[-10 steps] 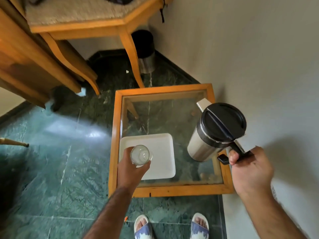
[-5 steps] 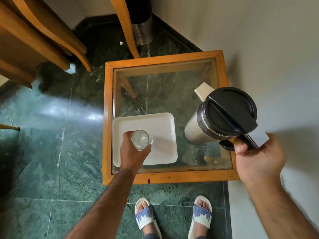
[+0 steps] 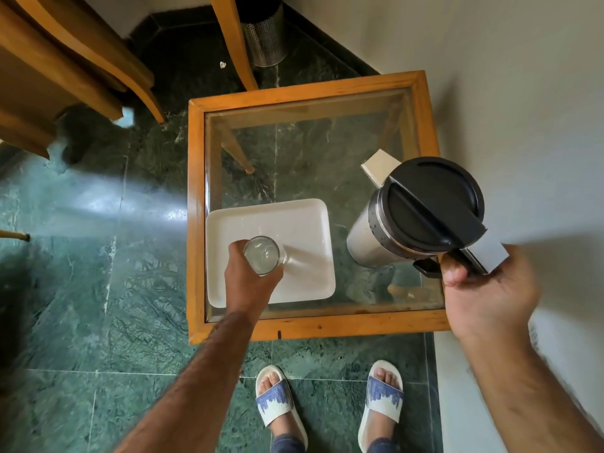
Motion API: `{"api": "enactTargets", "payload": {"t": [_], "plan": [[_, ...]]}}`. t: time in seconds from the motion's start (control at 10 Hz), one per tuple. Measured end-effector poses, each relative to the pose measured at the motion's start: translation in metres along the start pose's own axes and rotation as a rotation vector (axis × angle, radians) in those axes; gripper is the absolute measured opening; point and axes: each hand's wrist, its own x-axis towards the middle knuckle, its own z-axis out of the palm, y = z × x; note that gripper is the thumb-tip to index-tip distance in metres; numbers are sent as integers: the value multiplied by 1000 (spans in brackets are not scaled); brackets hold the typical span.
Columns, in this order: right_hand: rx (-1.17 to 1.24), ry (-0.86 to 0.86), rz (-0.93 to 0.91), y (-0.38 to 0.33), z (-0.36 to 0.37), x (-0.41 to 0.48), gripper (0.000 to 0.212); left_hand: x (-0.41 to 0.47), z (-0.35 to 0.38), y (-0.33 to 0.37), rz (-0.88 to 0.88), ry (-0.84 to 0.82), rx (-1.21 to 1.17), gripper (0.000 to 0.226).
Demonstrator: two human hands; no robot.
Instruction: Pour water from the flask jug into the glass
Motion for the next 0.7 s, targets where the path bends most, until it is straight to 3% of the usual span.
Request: {"api": "enactTargets", "payload": {"t": [0.3,0.4,0.5,0.6,0.7], "plan": [[-121,-108,-76,13,-10,-7,51,2,6,0,16,12,32,73],[-265,-54,-77,12,-15,-7,46,-1,3,5,35,6,89,73],[-313,-10,-150,3,-12,-10,32,-14,-9,24,89,-60,195,102],[-390,-67,-301,-24,3,-12,38,-26,-29,52,254,-37,333,118],[-771,-187,-647,-63,31,-21,51,-36,-54,96,455,57,460,109]]}}
